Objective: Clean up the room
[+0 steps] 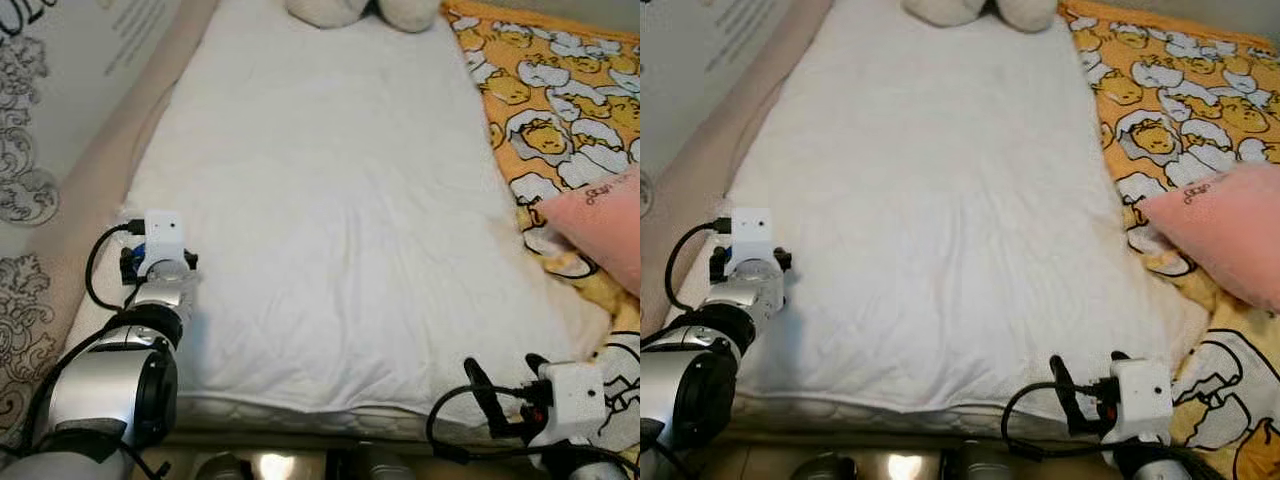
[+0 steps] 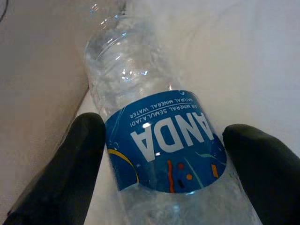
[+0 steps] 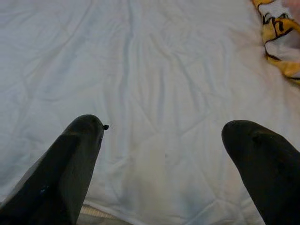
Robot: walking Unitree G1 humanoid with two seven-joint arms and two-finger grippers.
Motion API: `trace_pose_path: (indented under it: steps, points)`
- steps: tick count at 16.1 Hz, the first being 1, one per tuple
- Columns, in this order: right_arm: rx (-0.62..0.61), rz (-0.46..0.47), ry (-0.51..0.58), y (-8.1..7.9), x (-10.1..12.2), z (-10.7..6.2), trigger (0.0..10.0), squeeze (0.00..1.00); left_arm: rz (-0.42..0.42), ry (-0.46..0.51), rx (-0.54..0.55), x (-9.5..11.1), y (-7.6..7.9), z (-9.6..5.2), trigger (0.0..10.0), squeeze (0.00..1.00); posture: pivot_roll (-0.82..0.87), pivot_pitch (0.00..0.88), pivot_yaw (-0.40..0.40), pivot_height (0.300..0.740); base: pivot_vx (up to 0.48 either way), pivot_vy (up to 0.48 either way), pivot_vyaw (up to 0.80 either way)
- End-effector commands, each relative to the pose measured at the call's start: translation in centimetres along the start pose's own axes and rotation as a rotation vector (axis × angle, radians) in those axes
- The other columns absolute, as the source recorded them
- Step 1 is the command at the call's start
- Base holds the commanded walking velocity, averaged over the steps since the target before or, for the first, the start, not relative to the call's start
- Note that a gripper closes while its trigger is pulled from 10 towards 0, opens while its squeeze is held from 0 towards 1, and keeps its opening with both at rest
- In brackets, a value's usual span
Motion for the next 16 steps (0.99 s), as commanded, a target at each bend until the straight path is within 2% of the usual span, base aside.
trace_pose_path:
  steps: [1, 2, 3, 5, 7, 8, 9, 11, 12, 15, 16]
  points:
    - [-0.026, -0.006, 0.005, 0.8, 0.4, -0.5, 10.0, 0.57, 0.006, -0.088, 0.024, -2.7, -0.4, 0.0, 10.0, 0.00, -0.24, 0.165, -0.087, 0.740, 0.000, 0.000, 0.00]
    - [-0.029, -0.006, 0.005, 0.8, 0.5, -0.4, 10.0, 0.57, -0.031, -0.120, 0.027, -3.4, -0.6, 0.0, 10.0, 0.00, -0.24, 0.160, -0.083, 0.740, 0.000, 0.000, 0.00]
    - [-0.031, -0.003, 0.007, 0.7, 0.6, -0.2, 10.0, 0.57, -0.067, -0.128, -0.004, -3.5, -0.2, -0.1, 0.0, 0.00, -0.24, 0.150, -0.080, 0.740, 0.000, 0.000, 0.00]
    - [-0.026, 0.007, 0.017, 0.3, 0.8, 0.6, 10.0, 0.57, -0.091, -0.127, -0.046, -3.3, 0.3, -0.1, 0.0, 0.00, -0.22, 0.138, -0.074, 0.740, 0.000, 0.000, 0.00]
    - [-0.022, 0.021, 0.022, 0.2, 0.8, 1.3, 10.0, 0.57, -0.110, -0.132, -0.174, -3.5, 2.6, -0.6, 0.0, 0.00, -0.22, 0.117, -0.074, 0.740, 0.000, 0.000, 0.00]
    - [-0.025, 0.045, 0.019, 0.4, 0.8, 1.7, 10.0, 0.57, -0.090, -0.123, -0.200, -3.3, 3.2, -0.8, 0.0, 0.00, -0.22, 0.103, -0.075, 0.740, 0.000, 0.000, 0.00]
    - [-0.058, 0.108, 0.028, 1.1, 1.0, 2.1, 10.0, 0.57, -0.087, -0.113, -0.222, -3.1, 3.9, -1.0, 0.0, 0.00, -0.23, 0.091, -0.074, 0.740, 0.000, 0.000, 0.00]
    - [-0.080, 0.142, 0.045, 1.7, 1.3, 2.8, 10.0, 0.57, -0.101, -0.115, -0.239, -3.1, 4.6, -1.3, 0.0, 0.00, -0.22, 0.070, -0.068, 0.740, 0.000, 0.000, 0.00]
    - [-0.071, 0.135, 0.046, 1.4, 1.3, 3.2, 10.0, 0.57, -0.101, -0.103, -0.254, -2.8, 4.9, -1.4, 0.0, 0.00, -0.20, 0.055, -0.062, 0.740, 0.000, 0.000, 0.00]
    - [-0.021, 0.131, 0.067, 0.0, 1.4, 4.8, 10.0, 0.57, -0.144, -0.006, -0.337, -0.8, 6.1, -1.8, 0.0, 0.00, -0.15, 0.006, -0.041, 0.740, 0.000, 0.000, 0.00]
    - [0.005, 0.122, 0.113, -0.7, 2.5, 6.3, 10.0, 0.57, -0.165, 0.104, -0.391, 0.3, 6.4, -2.1, 0.0, 0.00, -0.08, 0.000, -0.039, 0.740, 0.000, 0.000, 0.00]
Point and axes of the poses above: a point about 5 cm out from each wrist's last joint towards the gripper, its own z axis pointing out of the wrist towards the gripper, its own x axis along the axis of the wrist's last joint, y = z × x, the point moved 6 cm from there along z, pointing out of the wrist towards the gripper, and after that the axes turned 3 degrees about -z, right-handed, at the moved point
